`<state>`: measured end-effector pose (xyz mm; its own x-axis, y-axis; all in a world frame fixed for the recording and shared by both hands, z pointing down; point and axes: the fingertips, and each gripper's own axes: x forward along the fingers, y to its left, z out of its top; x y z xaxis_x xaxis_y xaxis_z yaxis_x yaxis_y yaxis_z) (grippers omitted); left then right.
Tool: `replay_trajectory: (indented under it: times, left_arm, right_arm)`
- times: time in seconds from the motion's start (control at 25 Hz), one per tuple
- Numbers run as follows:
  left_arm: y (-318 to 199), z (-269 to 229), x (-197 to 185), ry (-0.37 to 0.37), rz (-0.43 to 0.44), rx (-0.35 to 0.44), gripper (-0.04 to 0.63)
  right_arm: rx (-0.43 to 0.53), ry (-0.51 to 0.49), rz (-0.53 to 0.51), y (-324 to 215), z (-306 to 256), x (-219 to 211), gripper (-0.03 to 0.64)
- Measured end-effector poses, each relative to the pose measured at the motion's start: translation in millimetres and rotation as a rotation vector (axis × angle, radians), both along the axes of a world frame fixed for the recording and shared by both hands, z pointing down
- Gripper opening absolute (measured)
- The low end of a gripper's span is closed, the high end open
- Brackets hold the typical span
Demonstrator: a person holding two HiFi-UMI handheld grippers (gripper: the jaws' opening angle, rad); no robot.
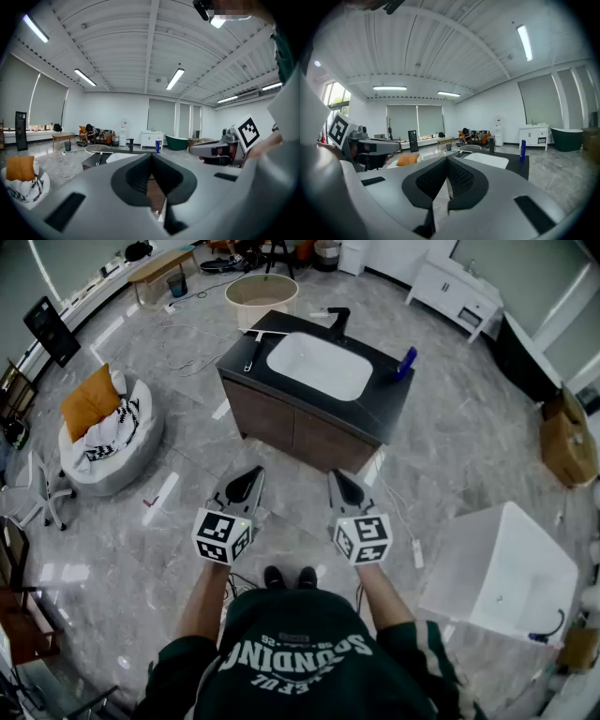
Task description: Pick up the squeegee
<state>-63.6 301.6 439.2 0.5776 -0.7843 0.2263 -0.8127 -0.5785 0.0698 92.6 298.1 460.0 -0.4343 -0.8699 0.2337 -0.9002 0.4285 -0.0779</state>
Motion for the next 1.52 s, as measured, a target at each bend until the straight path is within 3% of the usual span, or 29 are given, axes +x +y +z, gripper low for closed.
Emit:
replay_trajectory:
  times: [0.76, 1.52]
  left_arm:
    - [-2, 9, -38, 0.005, -0.012, -0.004, 0.002]
    - [-2, 20, -65, 0.027, 0.055, -0.018, 0.002]
  right_arm:
    - [0.005, 0.003, -0.013, -3, 0, -32, 0.000]
    - [0.023, 0.009, 0.030, 5, 3, -56, 0.002]
